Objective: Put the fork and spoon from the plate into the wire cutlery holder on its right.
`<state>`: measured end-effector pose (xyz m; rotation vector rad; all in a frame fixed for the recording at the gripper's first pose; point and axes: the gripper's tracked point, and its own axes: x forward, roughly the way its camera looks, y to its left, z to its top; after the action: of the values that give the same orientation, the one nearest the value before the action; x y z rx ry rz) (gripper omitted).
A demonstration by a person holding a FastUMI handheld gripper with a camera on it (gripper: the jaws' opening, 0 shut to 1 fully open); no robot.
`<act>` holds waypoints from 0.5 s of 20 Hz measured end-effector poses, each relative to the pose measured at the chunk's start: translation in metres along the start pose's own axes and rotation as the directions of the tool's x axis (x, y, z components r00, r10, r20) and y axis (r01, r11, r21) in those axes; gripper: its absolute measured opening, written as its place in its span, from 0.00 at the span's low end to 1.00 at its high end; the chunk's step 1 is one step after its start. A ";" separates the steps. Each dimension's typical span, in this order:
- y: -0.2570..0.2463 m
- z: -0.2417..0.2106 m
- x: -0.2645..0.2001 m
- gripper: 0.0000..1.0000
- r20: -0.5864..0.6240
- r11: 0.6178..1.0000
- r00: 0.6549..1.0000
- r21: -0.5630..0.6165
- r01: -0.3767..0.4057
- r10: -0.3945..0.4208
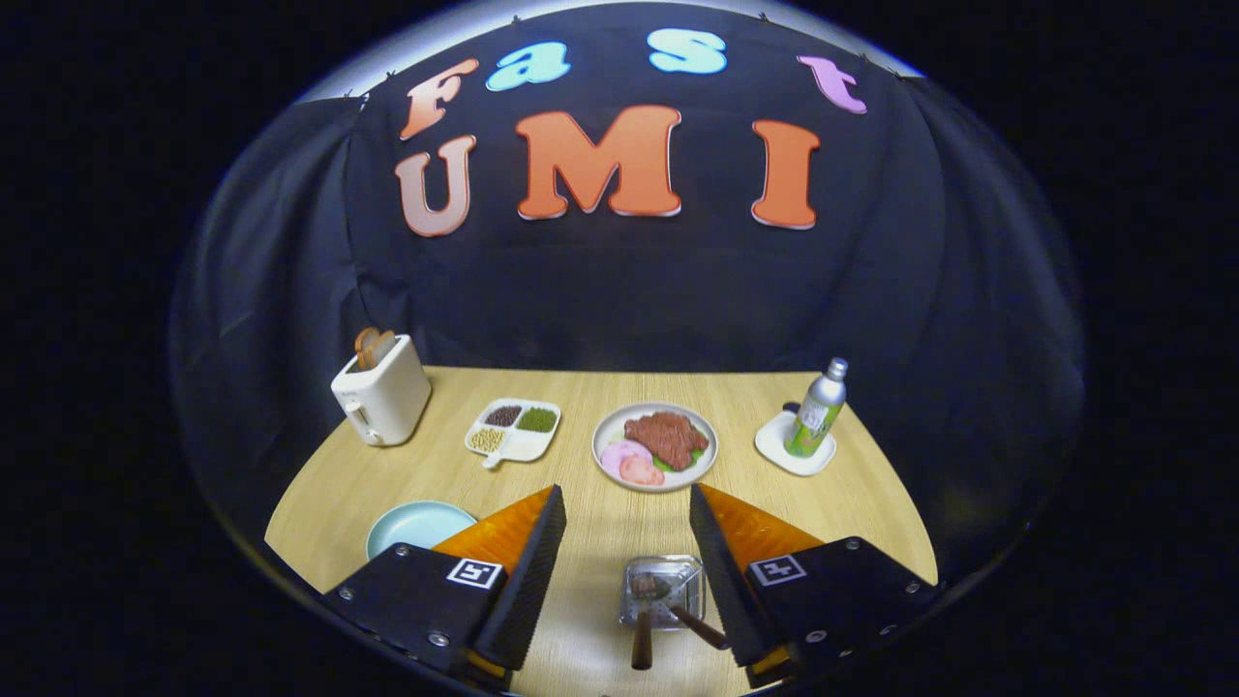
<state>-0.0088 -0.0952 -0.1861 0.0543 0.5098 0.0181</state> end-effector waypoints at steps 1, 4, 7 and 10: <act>0.002 0.013 -0.003 0.81 0.043 1.000 0.999 0.010 -0.003 0.003; 0.001 0.048 -0.017 0.85 0.161 1.000 0.987 0.029 0.004 -0.008; 0.001 0.088 -0.032 0.85 0.290 0.999 0.957 0.000 0.035 -0.033; 0.014 0.112 -0.043 0.85 0.355 0.999 0.935 -0.025 0.037 -0.025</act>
<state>0.0084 -0.0884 -0.0664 0.0181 0.1481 -0.0147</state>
